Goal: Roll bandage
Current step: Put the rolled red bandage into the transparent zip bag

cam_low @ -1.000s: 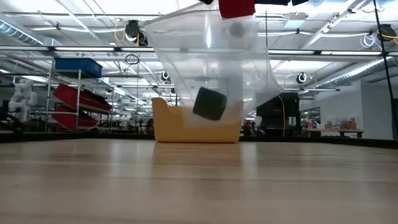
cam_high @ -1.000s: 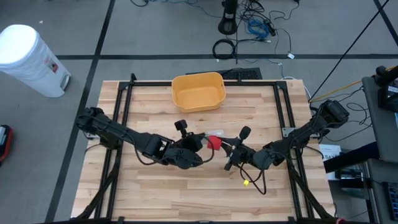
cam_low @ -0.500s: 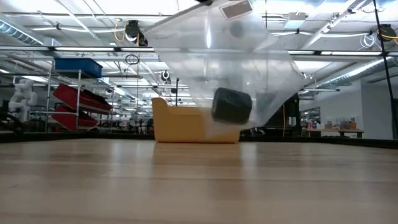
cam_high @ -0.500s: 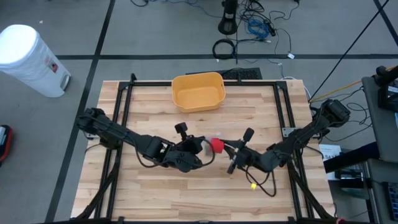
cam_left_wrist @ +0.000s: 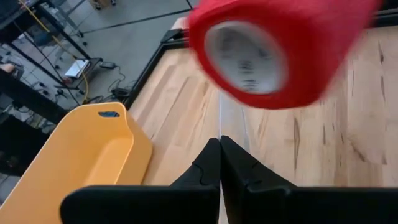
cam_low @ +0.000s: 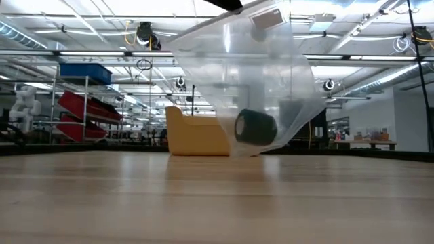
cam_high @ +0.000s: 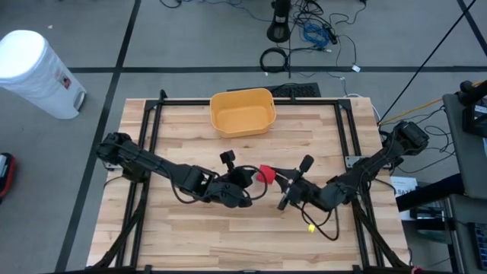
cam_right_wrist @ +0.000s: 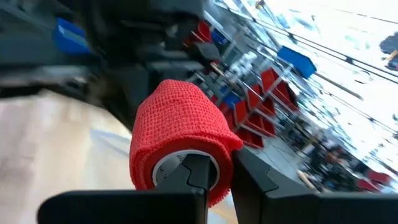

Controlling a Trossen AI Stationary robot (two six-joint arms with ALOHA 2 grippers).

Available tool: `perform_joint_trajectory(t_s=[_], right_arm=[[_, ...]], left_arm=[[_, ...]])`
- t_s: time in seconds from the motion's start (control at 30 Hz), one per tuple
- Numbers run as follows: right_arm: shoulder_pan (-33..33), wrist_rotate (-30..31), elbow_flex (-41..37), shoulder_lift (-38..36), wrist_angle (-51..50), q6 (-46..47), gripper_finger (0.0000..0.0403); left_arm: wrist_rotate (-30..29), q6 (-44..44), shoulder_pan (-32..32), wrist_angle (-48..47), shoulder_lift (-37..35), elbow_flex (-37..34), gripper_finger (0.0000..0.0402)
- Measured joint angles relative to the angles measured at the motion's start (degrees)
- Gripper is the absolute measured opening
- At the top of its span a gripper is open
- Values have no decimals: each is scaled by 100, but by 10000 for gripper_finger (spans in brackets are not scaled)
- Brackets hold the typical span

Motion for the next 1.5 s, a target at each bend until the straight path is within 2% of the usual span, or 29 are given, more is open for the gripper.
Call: perform_joint_trajectory(t_s=[0.13,0.33,0.47,0.8,0.97,1.27,1.4,1.5], right_arm=[[-107,200,7,0,-510,134,34],[-343,322,7,0,-1518,864,34],[-408,323,7,0,-1738,1079,34],[-399,321,7,0,-1661,1098,34],[-261,367,4,0,-1311,772,34],[90,458,4,2,-323,-220,34],[120,424,4,2,-314,-257,34],[120,423,4,2,-307,-257,34]], left_arm=[[11,6,-6,-11,4,0,0],[7,136,-42,100,7,0,0],[-23,185,-121,133,7,0,0],[-59,288,-155,251,4,0,0],[-62,271,-155,221,2,0,0],[-749,306,-79,-223,0,0,0],[-759,311,-85,-122,0,0,0],[-543,435,-104,-22,0,0,0]])
